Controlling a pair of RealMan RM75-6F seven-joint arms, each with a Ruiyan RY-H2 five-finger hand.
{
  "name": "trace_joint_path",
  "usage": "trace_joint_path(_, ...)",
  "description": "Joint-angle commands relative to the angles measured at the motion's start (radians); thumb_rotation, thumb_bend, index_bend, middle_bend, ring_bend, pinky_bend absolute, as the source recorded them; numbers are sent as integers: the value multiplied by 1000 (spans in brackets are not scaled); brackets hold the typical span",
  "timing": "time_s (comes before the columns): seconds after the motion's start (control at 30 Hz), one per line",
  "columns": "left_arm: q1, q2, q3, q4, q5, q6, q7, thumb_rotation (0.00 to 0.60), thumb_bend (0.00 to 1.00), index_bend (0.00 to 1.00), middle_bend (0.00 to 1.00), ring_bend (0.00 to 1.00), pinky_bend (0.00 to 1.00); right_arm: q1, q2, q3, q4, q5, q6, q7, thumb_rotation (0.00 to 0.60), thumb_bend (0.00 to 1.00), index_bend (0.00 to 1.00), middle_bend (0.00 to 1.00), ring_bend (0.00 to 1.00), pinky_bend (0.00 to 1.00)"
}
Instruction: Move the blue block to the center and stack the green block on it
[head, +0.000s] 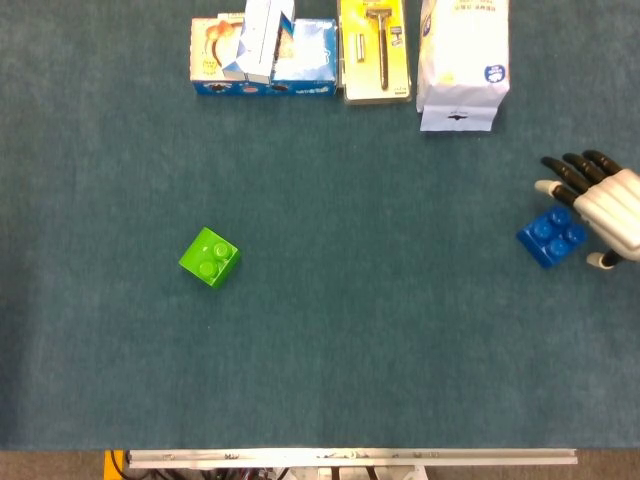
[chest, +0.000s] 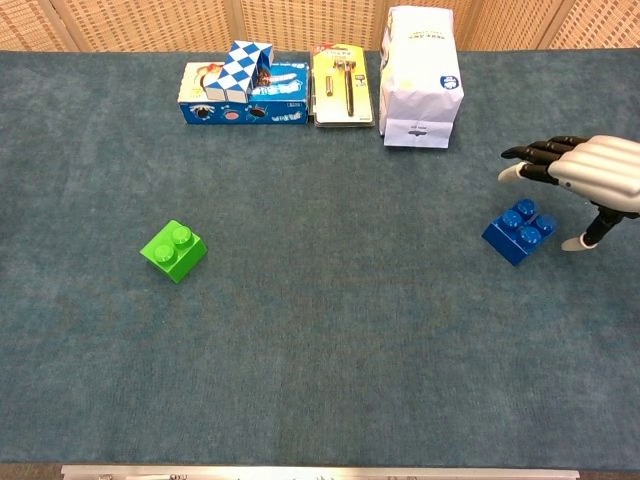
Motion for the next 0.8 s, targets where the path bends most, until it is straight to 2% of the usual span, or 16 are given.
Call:
trace_joint_path(0.03, 0, 0, 0, -1, 0, 0, 0, 600, 394, 352, 322, 209, 345, 8, -16, -4, 18, 1, -6, 12, 600, 3, 165, 7, 0, 93)
trace_joint_path(0.2, 1, 2, 0, -3, -2, 0, -2, 600, 394, 357, 322, 209, 345, 22, -44, -8, 47, 4, -17, 33, 600, 4, 178, 7, 0, 93)
trace_joint_path(0.4, 3, 5, -1, -5, -4, 1, -4, 600, 394, 357, 322, 209, 345, 36, -76, -13, 80, 4, -20, 61, 600, 5, 265, 20, 0, 93)
trace_joint_path(0.8, 5, 10, -1, -9, -2, 4, -9, 600, 394, 357, 322, 209, 346, 40, -100, -21, 107, 7, 4, 92, 600, 12, 544, 63, 0, 93)
